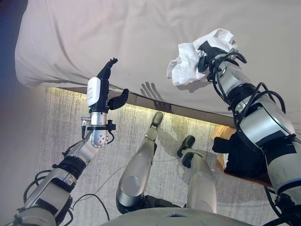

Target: Pick up the clothes from the bed and place them into the basket

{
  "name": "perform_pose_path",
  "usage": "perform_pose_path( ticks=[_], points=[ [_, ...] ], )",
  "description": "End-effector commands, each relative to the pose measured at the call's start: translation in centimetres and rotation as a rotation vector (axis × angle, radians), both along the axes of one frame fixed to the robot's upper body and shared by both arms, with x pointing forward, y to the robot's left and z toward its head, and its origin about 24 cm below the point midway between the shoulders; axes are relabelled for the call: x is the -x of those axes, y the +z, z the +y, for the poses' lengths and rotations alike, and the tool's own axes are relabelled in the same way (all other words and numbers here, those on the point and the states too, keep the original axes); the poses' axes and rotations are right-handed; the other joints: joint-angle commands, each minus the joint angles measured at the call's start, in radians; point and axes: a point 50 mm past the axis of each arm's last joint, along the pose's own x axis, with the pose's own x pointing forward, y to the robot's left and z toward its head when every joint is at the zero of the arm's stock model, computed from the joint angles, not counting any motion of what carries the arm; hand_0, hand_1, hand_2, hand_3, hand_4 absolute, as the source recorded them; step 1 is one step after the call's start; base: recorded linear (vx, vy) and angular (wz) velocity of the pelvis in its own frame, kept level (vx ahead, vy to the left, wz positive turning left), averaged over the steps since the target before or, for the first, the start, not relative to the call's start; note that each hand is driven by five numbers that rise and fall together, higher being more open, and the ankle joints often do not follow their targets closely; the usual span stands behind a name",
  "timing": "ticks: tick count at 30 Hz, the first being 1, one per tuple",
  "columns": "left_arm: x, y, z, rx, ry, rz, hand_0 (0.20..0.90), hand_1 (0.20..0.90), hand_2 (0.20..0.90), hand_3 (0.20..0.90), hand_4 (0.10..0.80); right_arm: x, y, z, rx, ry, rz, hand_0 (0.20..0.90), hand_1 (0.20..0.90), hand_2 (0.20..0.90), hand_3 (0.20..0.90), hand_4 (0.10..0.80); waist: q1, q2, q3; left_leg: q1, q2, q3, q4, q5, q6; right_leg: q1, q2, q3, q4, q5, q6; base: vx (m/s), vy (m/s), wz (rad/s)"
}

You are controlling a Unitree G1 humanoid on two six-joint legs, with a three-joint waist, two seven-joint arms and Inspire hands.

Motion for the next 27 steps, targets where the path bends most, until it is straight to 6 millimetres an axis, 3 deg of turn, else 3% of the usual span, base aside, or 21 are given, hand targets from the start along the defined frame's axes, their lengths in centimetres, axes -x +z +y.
perform_pose_path(
  ticks=[1, 7, 13, 20, 27],
  points=[
    [-0.2, 3.8, -0.2, 0.079, -0.024, -0.191, 0.9, 0.9, 0.9, 0.9, 0.8, 0.4, 4.5, -0.9, -0.017, 0.036, -0.196, 0.3, 0.3, 0.3, 0.2, 0.1, -0.024, 0.021, -0.014, 0.058, -0.045, 0.024, 0.075, -0.131, 0.097, 0.071, 0.031, 0.035, -0.107, 0.116, -0.013, -0.019, -0.04, -0.01],
    [-0.1, 3.3, 1.1, 0.053, 0.018, -0.154, 0.9, 0.9, 0.9, 0.9, 0.8, 1.0, 5.7, -0.9, -0.074, 0.09, -0.306, 0.3, 0.3, 0.3, 0.2, 0.1, -0.063, -0.01, -0.014, 0.174, -0.029, 0.048, 0.022, -0.14, 0.092, 0.17, 0.034, 0.064, -0.187, 0.145, 0.0, -0.013, -0.029, -0.08],
    [0.4, 1.9, 3.0, 0.027, 0.08, -0.082, 0.9, 0.9, 0.9, 0.9, 0.8, 2.2, 5.5, -2.2, -0.127, 0.12, -0.368, 0.3, 0.3, 0.3, 0.2, 0.1, -0.12, -0.053, -0.086, 0.27, 0.0, 0.098, -0.027, -0.161, 0.083, 0.259, 0.042, 0.096, -0.273, 0.168, 0.008, 0.082, -0.014, -0.25],
    [1.7, -0.3, 5.5, -0.017, 0.164, 0.041, 0.9, 0.9, 0.9, 0.9, 0.8, 4.9, 4.9, -5.5, -0.223, 0.121, -0.422, 0.3, 0.3, 0.3, 0.2, 0.1, -0.209, -0.098, -0.21, 0.387, 0.032, 0.161, -0.102, -0.171, 0.069, 0.353, 0.06, 0.172, -0.369, 0.204, 0.024, 0.106, -0.038, -0.32],
    [3.0, -3.0, 7.0, -0.052, 0.224, 0.181, 0.9, 0.9, 0.9, 0.9, 0.8, 7.9, 3.0, -9.8, -0.271, 0.044, -0.413, 0.3, 0.3, 0.3, 0.2, 0.1, -0.289, -0.11, -0.33, 0.467, 0.056, 0.219, -0.177, -0.172, 0.06, 0.395, 0.077, 0.227, -0.427, 0.227, 0.037, 0.077, -0.053, -0.3]
  ],
)
